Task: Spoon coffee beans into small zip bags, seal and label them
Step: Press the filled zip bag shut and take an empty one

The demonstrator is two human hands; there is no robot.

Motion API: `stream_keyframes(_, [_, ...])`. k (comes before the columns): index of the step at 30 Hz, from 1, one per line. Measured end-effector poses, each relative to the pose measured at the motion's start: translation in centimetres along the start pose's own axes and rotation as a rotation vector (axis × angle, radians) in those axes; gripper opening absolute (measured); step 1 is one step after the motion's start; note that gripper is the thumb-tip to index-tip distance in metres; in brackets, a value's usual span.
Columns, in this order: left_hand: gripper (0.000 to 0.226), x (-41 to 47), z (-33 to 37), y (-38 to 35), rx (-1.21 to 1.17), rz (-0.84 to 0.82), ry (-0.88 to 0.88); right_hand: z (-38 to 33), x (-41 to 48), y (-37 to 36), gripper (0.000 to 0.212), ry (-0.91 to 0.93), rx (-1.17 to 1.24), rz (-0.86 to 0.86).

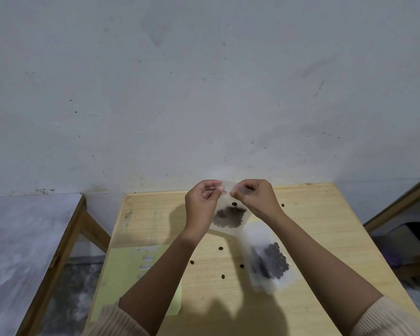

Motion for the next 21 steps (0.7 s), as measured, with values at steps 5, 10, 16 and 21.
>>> stream_keyframes(5, [0.011, 0.2, -0.6, 0.4, 0.02, -0.01, 0.028, 0.1, 0.3, -0.5, 0.008, 0.018, 0.071, -0.01])
stream_keyframes(10, [0.012, 0.4, -1.1, 0.0, -0.029, -0.041, 0.059, 0.5, 0.3, -0.4, 0.008, 0.013, 0.031, 0.077])
stream_keyframes(16, [0.013, 0.6, -1.2, 0.0, 0.01, -0.046, 0.061, 1.1, 0.5, -0.6, 0.016, 0.008, 0.085, 0.053])
stream_keyframes(21, [0.013, 0.8, -2.0, -0.4, -0.028, -0.055, 0.092, 2.0, 0.9, -0.8, 0.016, -0.035, 0.036, 0.047])
Point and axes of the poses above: each hand's wrist, its own x-axis towards the middle knuckle, its own y-axis out of the back of the hand, z = x × y, the point moved 6 cm from there along x, towards the middle knuckle, and after that the axes turned 14 degrees about -z, right-handed, at the moved point
